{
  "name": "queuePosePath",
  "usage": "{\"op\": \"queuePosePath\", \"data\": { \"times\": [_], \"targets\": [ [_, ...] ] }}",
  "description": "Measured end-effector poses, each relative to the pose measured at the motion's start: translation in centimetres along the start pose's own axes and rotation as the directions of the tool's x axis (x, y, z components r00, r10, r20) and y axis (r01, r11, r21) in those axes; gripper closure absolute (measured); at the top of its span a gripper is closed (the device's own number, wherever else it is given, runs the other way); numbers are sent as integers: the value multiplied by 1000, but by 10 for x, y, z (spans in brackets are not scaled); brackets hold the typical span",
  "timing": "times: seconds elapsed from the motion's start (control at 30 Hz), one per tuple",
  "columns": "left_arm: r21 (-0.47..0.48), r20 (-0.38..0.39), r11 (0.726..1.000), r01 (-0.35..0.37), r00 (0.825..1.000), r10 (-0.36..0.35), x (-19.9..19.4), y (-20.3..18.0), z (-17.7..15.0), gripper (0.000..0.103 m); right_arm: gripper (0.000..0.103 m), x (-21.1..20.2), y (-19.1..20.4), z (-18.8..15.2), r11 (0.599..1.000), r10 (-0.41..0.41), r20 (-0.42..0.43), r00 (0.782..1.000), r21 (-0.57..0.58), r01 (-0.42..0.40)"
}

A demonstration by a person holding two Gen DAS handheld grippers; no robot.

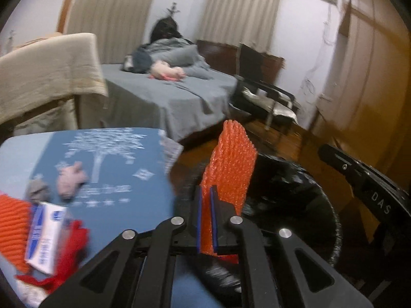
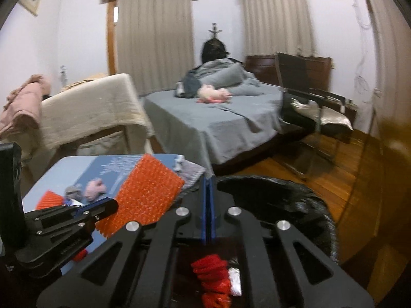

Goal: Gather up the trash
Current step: 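Open both grippers over the black bin to drop the held items, then grasp the white tissue ball with the left gripper and lift it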

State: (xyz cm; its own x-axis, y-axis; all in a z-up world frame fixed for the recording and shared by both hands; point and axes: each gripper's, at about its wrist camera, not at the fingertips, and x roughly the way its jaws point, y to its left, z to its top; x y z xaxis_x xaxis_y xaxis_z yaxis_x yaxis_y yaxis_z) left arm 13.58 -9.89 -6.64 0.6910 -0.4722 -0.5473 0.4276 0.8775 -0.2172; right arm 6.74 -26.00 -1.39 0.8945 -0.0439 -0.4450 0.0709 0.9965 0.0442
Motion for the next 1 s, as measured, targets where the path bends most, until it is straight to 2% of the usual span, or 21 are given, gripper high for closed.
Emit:
{"op": "queuePosePath", "data": {
  "times": [0.03, 0.1, 0.13, 0.17, 0.23, 0.27, 0.33, 0.4, 0.43, 0.57, 0.7, 0.8, 1.0],
  "targets": [
    [12, -9, 1000, 12, 1000, -12, 7, -7, 0, 95, 95, 0, -5, -2, 1000, -11, -4, 1000, 7, 11],
    [19, -26, 999, 32, 999, -32, 16, -17, -2, 85, 71, 0, -16, -8, 999, -35, -10, 999, 20, 35],
    [18, -28, 999, 36, 999, -35, 17, -18, -1, 66, 66, -1, -22, -12, 998, -55, -6, 998, 26, 56],
    [15, -23, 999, 35, 999, -35, 18, -20, -1, 52, 58, -3, -26, -15, 997, -68, -3, 998, 29, 68],
    [18, -9, 999, 31, 999, -31, 17, -23, -1, 50, 49, -3, -34, -17, 995, -90, 4, 996, 33, 90],
    [22, -6, 999, 25, 1000, -24, 17, -24, -1, 45, 42, -3, -35, -18, 995, -97, 8, 995, 37, 96],
    [31, 13, 999, 6, 1000, -7, 12, -21, -2, 40, 35, -5, -40, -19, 993, -107, 21, 994, 44, 106],
    [46, 27, 999, -13, 1000, 12, 5, -17, 0, 35, 16, -7, -41, -19, 992, -116, 27, 993, 45, 115],
    [56, 41, 998, -37, 999, 34, -1, -14, 0, 30, 12, -9, -39, -20, 991, -125, 36, 992, 45, 123],
    [51, 74, 994, -101, 993, 97, -23, 3, -3, 19, 6, -11, -25, -20, 994, -104, 42, 994, 31, 102],
    [21, 85, 984, -177, 981, 174, -50, 31, -10, 17, 6, -7, 0, -19, 999, -43, 31, 999, 33, 42],
    [-3, 97, 967, -253, 963, 252, -76, 55, -18, 16, 6, -5, 29, -22, 1000, 15, 18, 1000, 22, -16],
    [-75, 88, 919, -388, 915, 393, -118, 100, -41, 16, 6, 0, 92, -34, 992, 121, -5, 993, -19, -121]
  ]
}}
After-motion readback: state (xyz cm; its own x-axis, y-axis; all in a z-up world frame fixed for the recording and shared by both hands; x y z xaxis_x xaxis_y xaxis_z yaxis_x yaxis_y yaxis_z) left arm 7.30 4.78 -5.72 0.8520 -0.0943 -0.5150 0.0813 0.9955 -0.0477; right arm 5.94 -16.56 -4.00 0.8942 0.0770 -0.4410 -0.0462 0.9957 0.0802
